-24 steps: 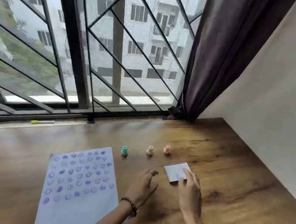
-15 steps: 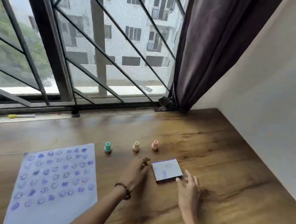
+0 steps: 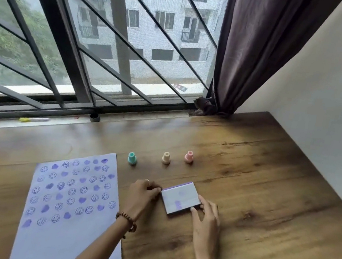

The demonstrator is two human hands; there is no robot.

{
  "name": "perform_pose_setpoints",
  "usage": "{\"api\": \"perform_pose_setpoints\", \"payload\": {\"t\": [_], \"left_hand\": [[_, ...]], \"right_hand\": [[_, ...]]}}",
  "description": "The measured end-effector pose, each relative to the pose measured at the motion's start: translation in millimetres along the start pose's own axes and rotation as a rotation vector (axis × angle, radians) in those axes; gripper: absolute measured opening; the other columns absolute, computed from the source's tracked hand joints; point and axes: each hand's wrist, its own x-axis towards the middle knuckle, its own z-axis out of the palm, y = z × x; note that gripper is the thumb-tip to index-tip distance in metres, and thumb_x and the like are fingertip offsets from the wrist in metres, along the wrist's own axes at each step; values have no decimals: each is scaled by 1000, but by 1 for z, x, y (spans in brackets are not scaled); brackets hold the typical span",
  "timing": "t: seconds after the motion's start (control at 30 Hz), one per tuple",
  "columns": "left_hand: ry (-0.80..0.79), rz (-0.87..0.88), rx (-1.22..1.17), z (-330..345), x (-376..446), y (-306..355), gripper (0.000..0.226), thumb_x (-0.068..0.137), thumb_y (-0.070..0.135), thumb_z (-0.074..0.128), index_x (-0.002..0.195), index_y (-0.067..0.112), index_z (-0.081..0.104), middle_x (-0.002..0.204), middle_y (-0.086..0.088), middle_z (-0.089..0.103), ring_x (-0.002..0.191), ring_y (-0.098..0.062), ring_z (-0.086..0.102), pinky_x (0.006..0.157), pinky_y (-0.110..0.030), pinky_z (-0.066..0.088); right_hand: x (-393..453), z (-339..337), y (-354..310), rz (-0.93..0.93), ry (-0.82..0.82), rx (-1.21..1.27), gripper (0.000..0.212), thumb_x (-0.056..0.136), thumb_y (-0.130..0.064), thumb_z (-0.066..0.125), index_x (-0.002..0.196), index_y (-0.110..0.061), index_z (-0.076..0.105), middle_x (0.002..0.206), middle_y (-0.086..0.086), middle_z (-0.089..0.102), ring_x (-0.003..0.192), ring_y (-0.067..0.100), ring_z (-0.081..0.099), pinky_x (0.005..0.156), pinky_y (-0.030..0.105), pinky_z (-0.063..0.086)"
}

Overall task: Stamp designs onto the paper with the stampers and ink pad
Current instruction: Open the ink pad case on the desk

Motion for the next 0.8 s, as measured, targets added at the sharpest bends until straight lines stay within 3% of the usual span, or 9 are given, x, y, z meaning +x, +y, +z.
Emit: {"api": "perform_pose_setpoints", "payload": {"t": [0.1,0.2,0.27,0.47,0.57,0.67,0.8], "left_hand": [[14,-50,-91,-12,-14,-7,31,77,2,59,59,26,65,60,-5,65,64,-21,61,71,-39,53],[26,-69,-104,-22,-28,-10,27,77,3,59,59,22,65,60,-7,63,63,-19,59,69,-34,52],[32,-75,-79,-28,-34,-13,21,76,6,60,62,21,67,64,-11,67,64,-20,62,72,-35,54],[33,-62,-89,-38,-45,-20,25,77,3,58,66,22,68,82,-25,71,70,-23,63,79,-44,56],[32,-49,-111,-39,-49,-23,16,74,10,58,75,16,73,85,-26,71,77,-34,66,82,-49,54],[33,-43,-94,-39,-52,-24,17,73,10,60,84,8,73,88,-20,73,83,-32,67,84,-47,54],[36,-26,-72,-39,-53,-25,19,77,1,57,86,8,72,89,-16,73,82,-29,66,83,-38,53]], "right_hand": [[-13,6,-7,-2,-21,2,38,75,6,66,111,-5,62,101,7,59,91,18,57,81,12,35],[-26,9,-15,-7,-22,10,38,75,6,66,111,-5,62,100,5,58,91,18,57,81,11,34],[-33,11,-19,-20,-18,9,38,75,6,66,111,-5,63,98,2,56,91,18,57,80,10,33],[-47,16,-26,-64,-8,-4,40,70,6,70,108,-2,63,98,13,61,92,29,60,82,12,33],[-51,21,-26,-94,-47,-46,51,64,-5,80,111,1,61,103,18,59,98,33,59,87,20,37],[-55,30,-28,-89,-63,-98,72,54,-26,86,114,2,57,109,20,56,103,32,53,92,39,44],[-55,42,-30,-141,31,-182,83,45,-44,77,109,4,55,102,25,56,96,27,43,87,37,37]]}}
